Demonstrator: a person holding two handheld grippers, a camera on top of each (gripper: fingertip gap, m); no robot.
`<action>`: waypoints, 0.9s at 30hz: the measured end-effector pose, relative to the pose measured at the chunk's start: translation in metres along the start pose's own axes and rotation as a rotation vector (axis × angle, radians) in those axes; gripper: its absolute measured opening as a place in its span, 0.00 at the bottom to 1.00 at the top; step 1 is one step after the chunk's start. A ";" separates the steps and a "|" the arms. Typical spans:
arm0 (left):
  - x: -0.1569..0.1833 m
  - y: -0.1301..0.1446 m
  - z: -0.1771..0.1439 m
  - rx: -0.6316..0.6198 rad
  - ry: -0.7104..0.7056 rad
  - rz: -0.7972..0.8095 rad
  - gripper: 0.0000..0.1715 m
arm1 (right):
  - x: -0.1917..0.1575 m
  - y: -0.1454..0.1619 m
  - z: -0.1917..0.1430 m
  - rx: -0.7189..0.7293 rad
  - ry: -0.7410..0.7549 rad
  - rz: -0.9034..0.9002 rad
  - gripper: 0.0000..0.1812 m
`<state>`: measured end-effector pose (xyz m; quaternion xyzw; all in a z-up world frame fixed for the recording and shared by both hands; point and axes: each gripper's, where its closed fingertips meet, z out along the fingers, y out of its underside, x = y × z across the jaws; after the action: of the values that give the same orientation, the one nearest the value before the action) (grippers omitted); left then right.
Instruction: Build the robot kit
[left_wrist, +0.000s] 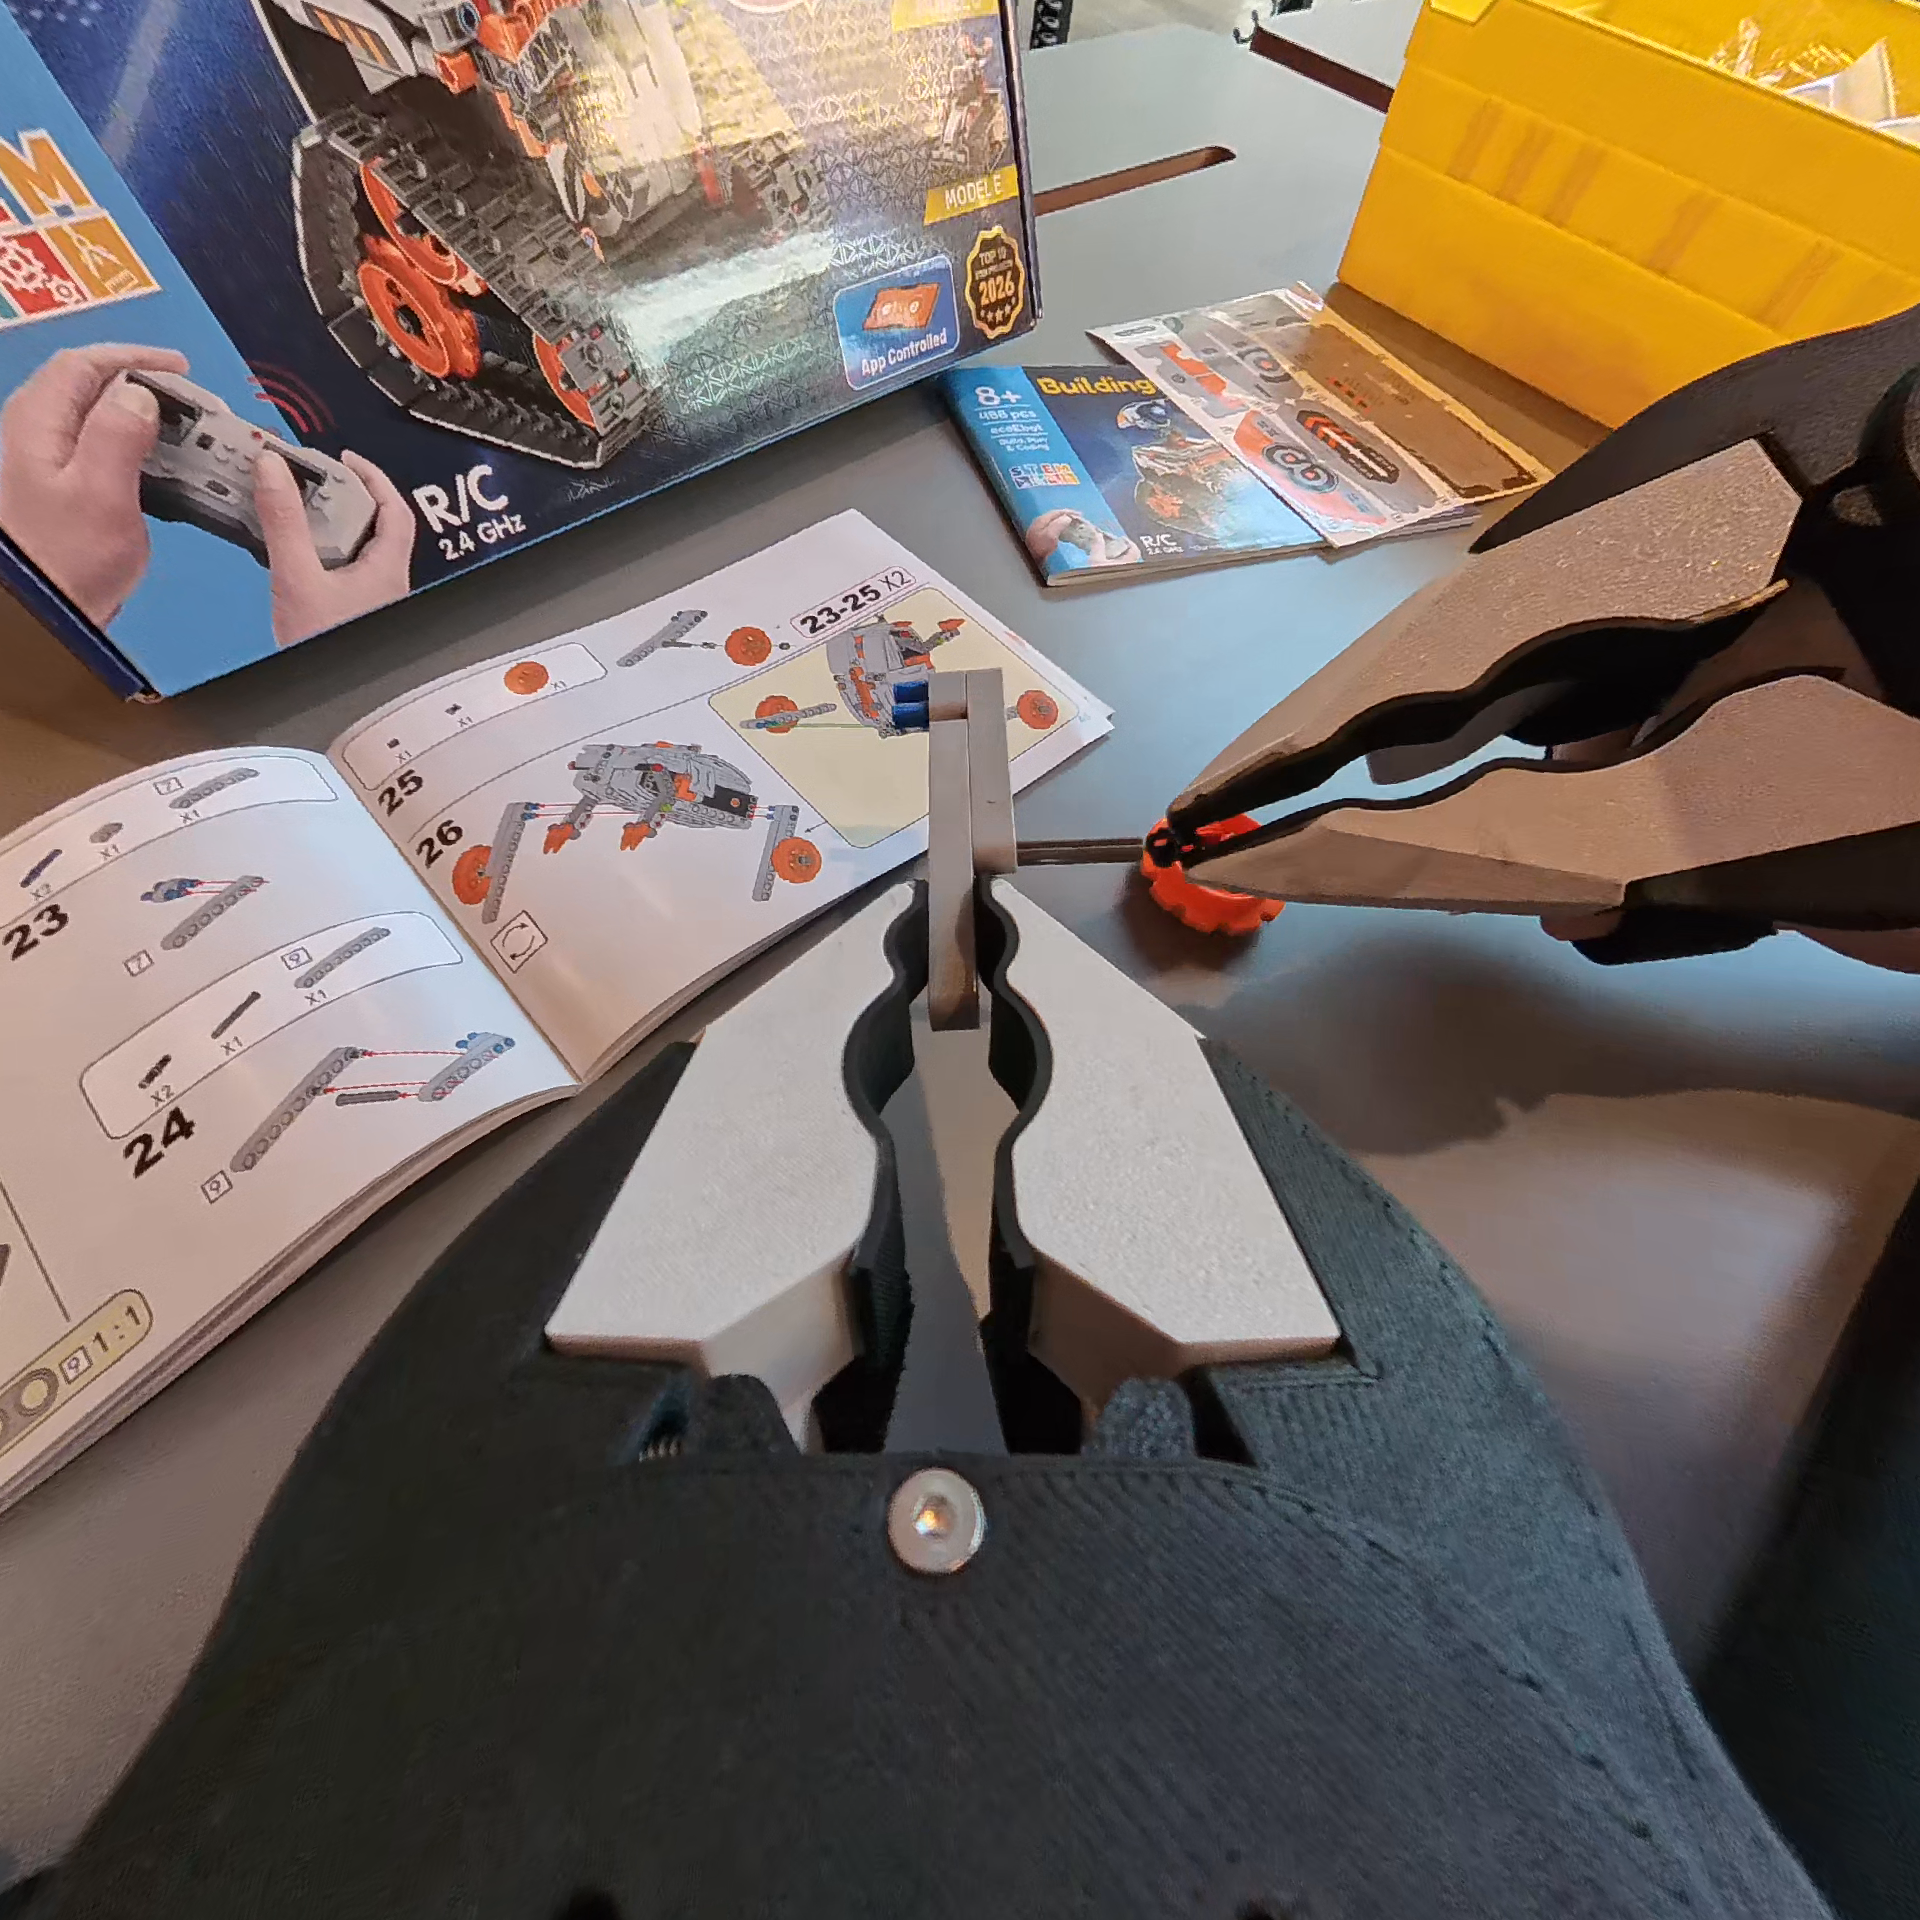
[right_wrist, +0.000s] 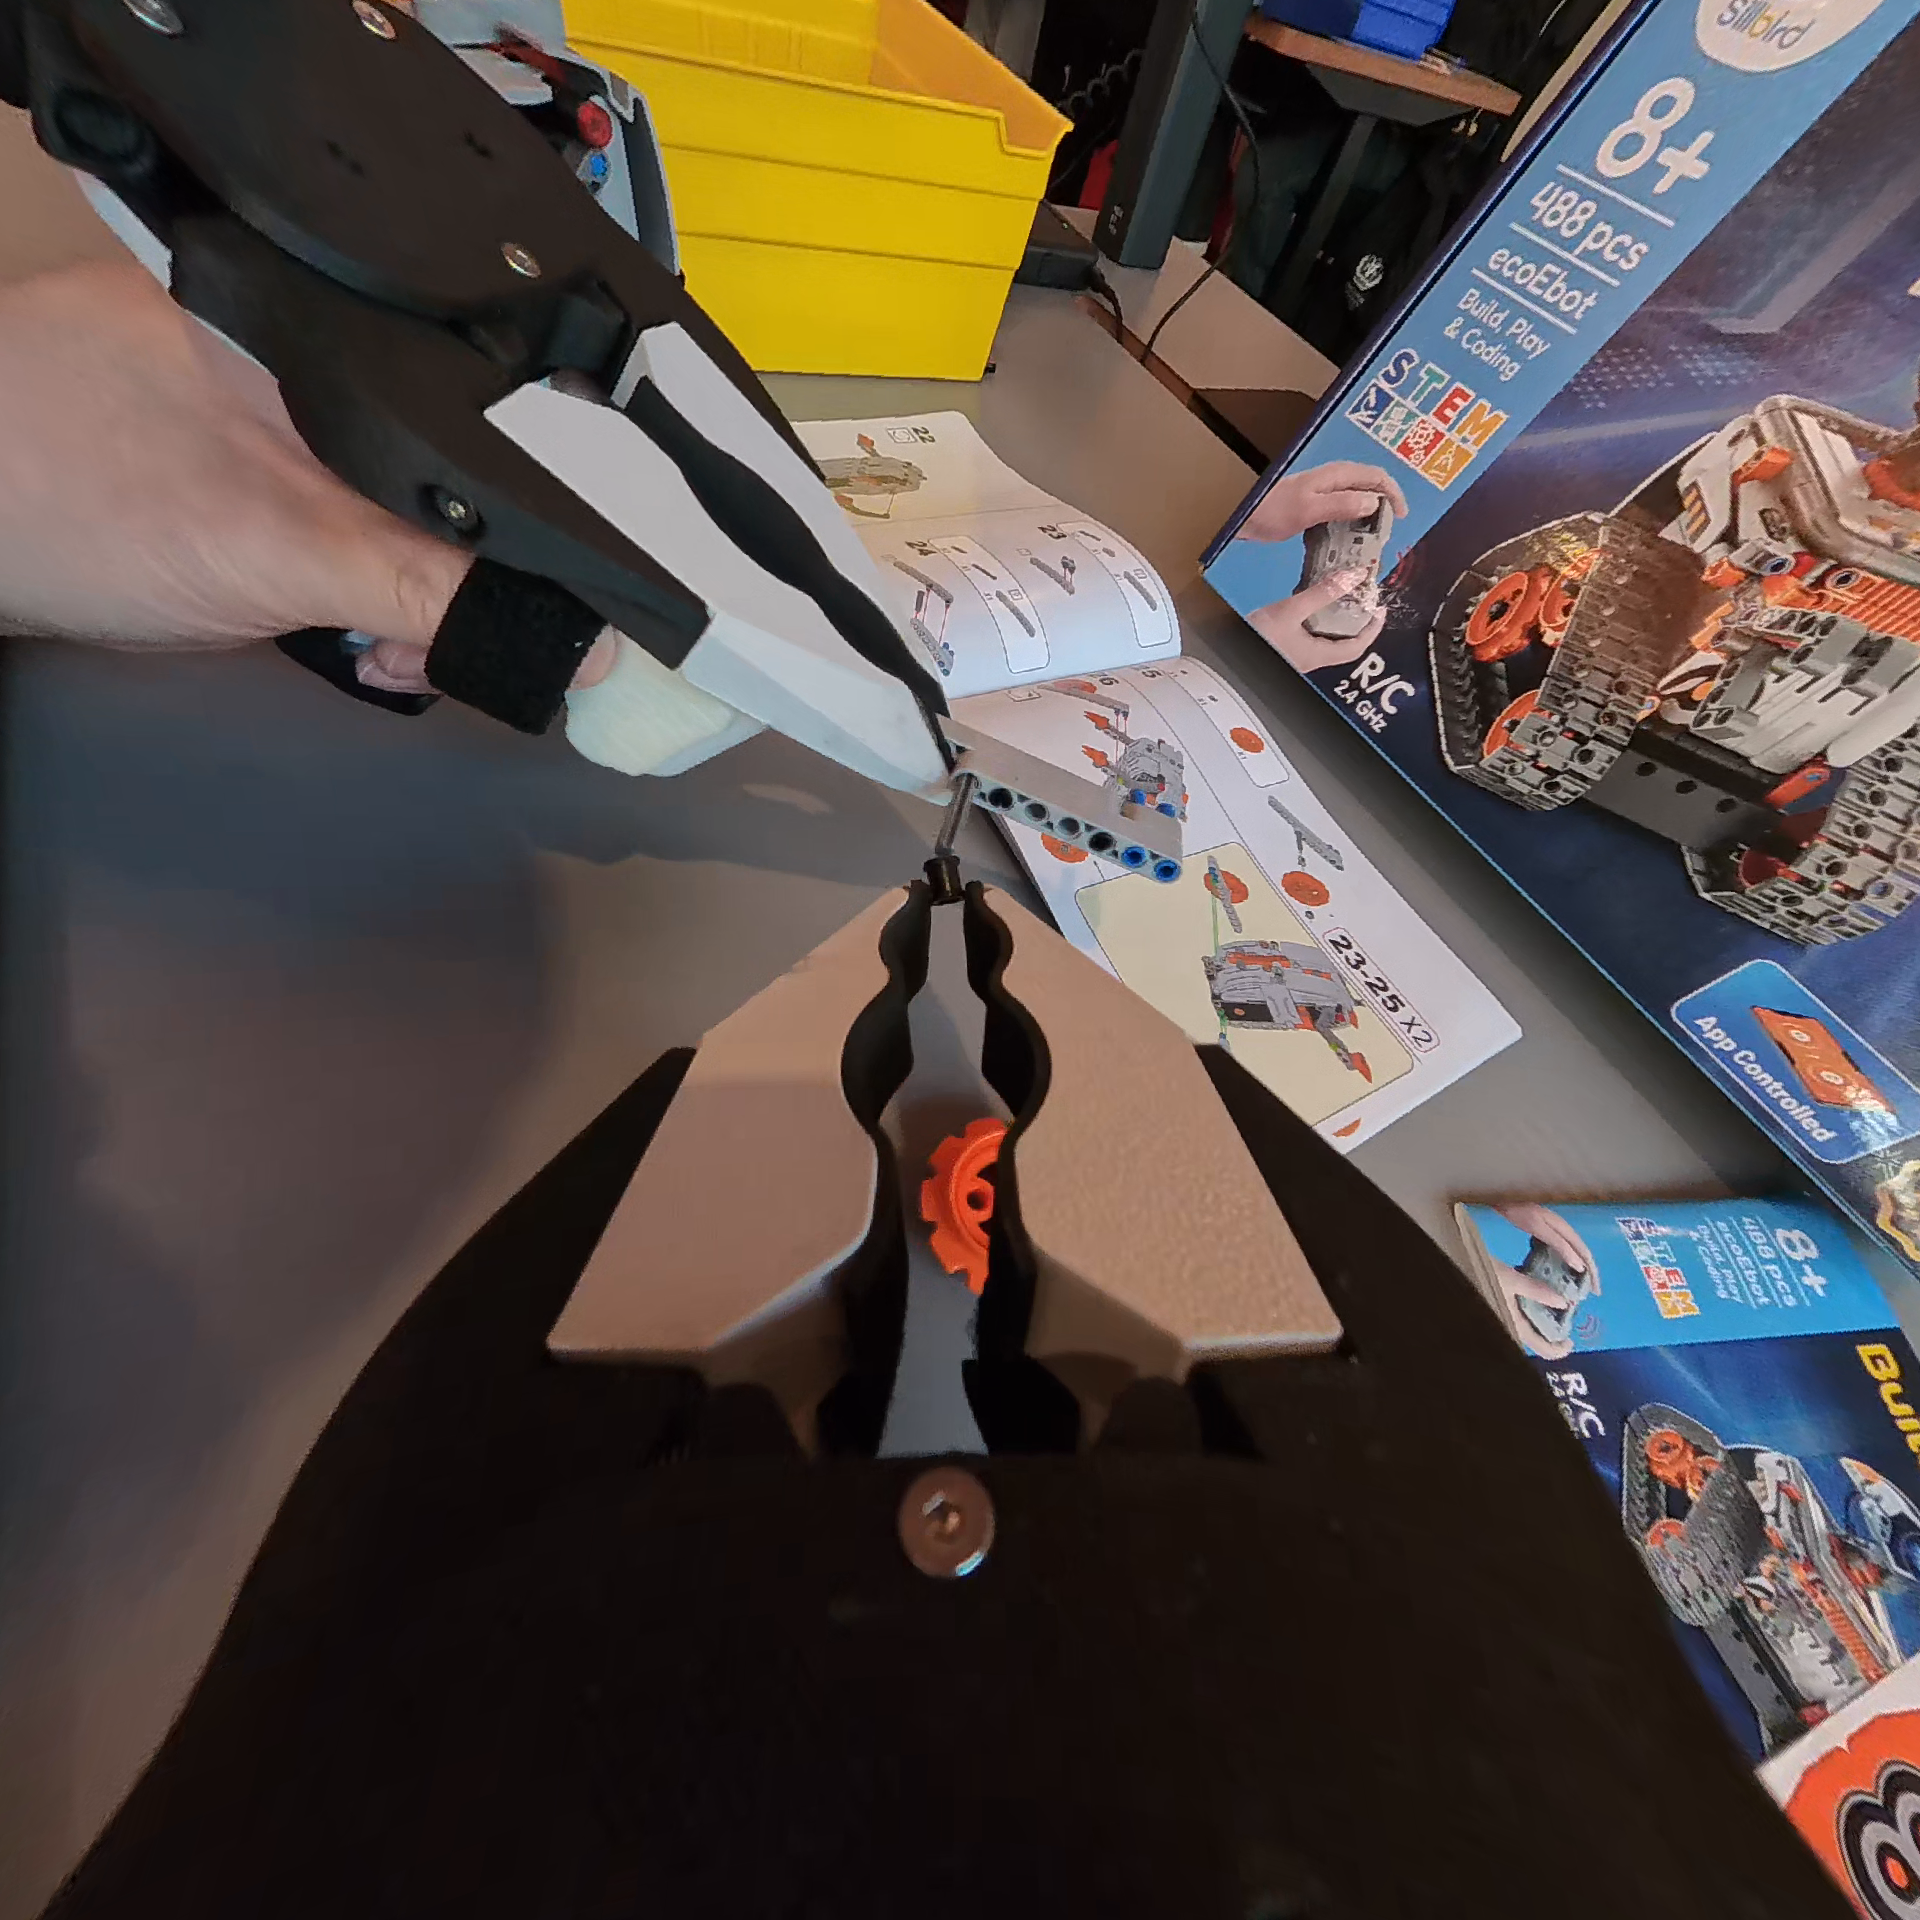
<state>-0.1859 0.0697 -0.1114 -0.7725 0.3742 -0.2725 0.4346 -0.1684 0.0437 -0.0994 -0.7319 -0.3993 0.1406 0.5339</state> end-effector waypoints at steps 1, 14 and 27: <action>0.000 0.000 0.000 0.000 0.000 -0.001 0.04 | 0.000 0.000 0.000 0.001 0.001 -0.001 0.03; -0.002 -0.002 0.000 0.005 -0.046 0.043 0.04 | 0.004 0.000 0.004 -0.006 0.011 0.078 0.03; -0.014 -0.004 0.006 -0.037 -0.249 0.295 0.04 | 0.010 0.007 0.016 -0.091 0.067 0.121 0.03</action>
<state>-0.1884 0.0847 -0.1122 -0.7448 0.4318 -0.1011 0.4985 -0.1695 0.0610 -0.1100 -0.7826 -0.3423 0.1298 0.5035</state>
